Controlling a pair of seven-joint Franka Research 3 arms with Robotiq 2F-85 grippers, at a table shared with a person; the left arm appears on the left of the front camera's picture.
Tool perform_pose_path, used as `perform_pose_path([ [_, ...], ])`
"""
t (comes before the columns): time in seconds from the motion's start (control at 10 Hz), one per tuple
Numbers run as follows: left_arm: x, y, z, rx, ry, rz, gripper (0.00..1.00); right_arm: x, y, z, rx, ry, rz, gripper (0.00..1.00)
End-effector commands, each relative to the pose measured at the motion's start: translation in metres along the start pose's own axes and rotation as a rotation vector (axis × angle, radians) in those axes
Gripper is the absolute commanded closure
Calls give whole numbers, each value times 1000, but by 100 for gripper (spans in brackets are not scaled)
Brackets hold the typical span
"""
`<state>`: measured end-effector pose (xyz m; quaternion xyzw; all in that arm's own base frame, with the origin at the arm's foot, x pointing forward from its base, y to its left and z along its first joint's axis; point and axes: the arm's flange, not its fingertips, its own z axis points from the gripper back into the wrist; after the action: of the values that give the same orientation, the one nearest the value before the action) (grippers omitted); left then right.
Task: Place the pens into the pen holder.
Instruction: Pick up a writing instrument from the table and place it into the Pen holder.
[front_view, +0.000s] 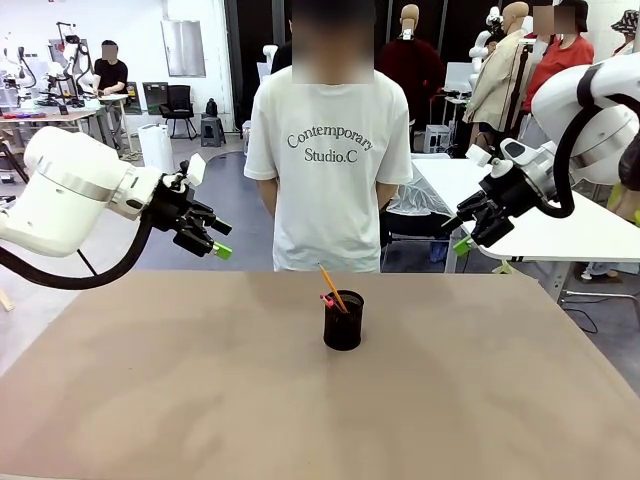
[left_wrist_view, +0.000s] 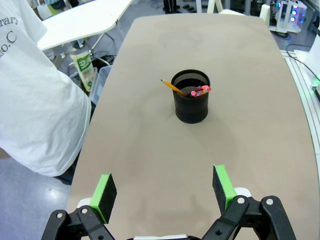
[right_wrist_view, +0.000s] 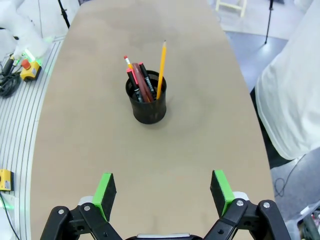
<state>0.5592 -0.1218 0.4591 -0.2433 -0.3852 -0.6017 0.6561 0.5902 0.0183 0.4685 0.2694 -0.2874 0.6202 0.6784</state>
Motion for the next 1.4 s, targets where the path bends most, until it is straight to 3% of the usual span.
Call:
perform_pose_path([
  [0.0,0,0,1,1,4,-1,0,1,4,-1,-11,6,5,0],
  [1.3,0,0,1,1,4,-1,0,1,4,-1,-11,6,5,0],
])
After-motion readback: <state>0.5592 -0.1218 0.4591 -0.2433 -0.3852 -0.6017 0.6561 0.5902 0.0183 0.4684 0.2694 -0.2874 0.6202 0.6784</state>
